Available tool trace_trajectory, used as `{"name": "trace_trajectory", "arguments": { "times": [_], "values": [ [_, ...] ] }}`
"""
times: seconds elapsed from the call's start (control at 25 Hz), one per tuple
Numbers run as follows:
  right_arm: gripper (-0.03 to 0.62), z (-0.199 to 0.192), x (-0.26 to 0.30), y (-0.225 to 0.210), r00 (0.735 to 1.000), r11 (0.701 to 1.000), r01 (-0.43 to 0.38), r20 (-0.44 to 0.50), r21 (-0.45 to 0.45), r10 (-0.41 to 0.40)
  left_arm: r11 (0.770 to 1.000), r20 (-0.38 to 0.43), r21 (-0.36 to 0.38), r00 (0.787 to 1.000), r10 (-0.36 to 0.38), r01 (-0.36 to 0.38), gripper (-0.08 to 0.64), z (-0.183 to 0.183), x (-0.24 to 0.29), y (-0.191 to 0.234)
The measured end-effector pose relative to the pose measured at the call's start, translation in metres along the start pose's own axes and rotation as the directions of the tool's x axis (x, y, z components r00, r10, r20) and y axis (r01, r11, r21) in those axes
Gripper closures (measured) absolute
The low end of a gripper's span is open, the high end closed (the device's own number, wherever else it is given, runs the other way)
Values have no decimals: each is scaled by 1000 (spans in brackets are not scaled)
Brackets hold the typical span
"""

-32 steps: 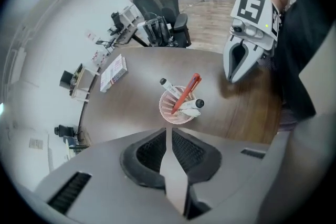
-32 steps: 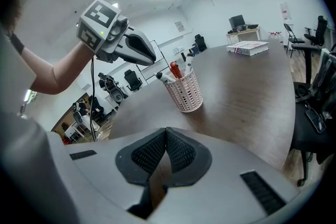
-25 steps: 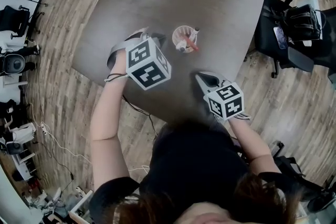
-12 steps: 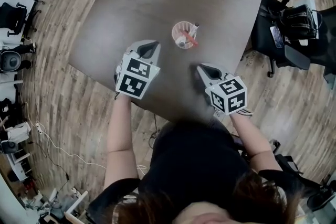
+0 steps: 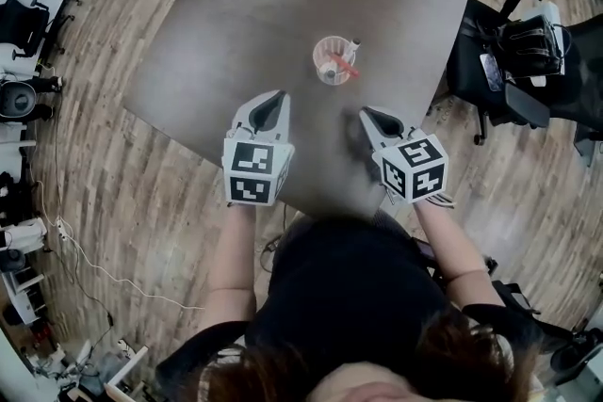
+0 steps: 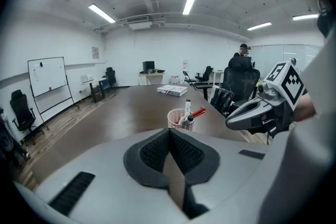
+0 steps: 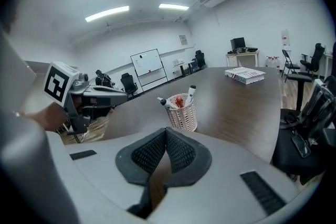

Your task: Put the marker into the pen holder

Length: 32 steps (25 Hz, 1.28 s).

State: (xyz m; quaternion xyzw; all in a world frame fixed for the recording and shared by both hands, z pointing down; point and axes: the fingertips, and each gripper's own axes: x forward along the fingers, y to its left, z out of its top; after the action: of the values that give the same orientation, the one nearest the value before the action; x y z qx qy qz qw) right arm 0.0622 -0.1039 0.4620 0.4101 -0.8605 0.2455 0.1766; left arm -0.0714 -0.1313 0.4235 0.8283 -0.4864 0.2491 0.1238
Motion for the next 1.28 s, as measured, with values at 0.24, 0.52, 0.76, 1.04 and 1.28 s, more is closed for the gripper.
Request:
{"name": "trace_trajectory", "arguments": {
  "times": [0.24, 0.52, 0.76, 1.04, 1.28],
  "values": [
    [575, 10, -9, 6, 999, 1000, 17, 28, -20, -17, 990, 60, -136, 997, 56, -47, 532, -9, -23, 3],
    [574, 19, -18, 9, 998, 998, 37, 52, -47, -34, 972, 56, -214, 993, 108, -94, 532, -30, -41, 5],
    [575, 18, -20, 13, 998, 998, 40, 51, -49, -38, 965, 72, -238, 989, 126, -106, 532, -36, -52, 1],
    [575, 16, -19, 19, 998, 998, 39, 46, -57, -36, 961, 64, -260, 991, 119, -99, 532, -43, -55, 0],
    [575, 19, -22, 21, 998, 998, 40, 57, -57, -36, 971, 48, -228, 995, 88, -75, 532, -45, -55, -7]
  ]
}}
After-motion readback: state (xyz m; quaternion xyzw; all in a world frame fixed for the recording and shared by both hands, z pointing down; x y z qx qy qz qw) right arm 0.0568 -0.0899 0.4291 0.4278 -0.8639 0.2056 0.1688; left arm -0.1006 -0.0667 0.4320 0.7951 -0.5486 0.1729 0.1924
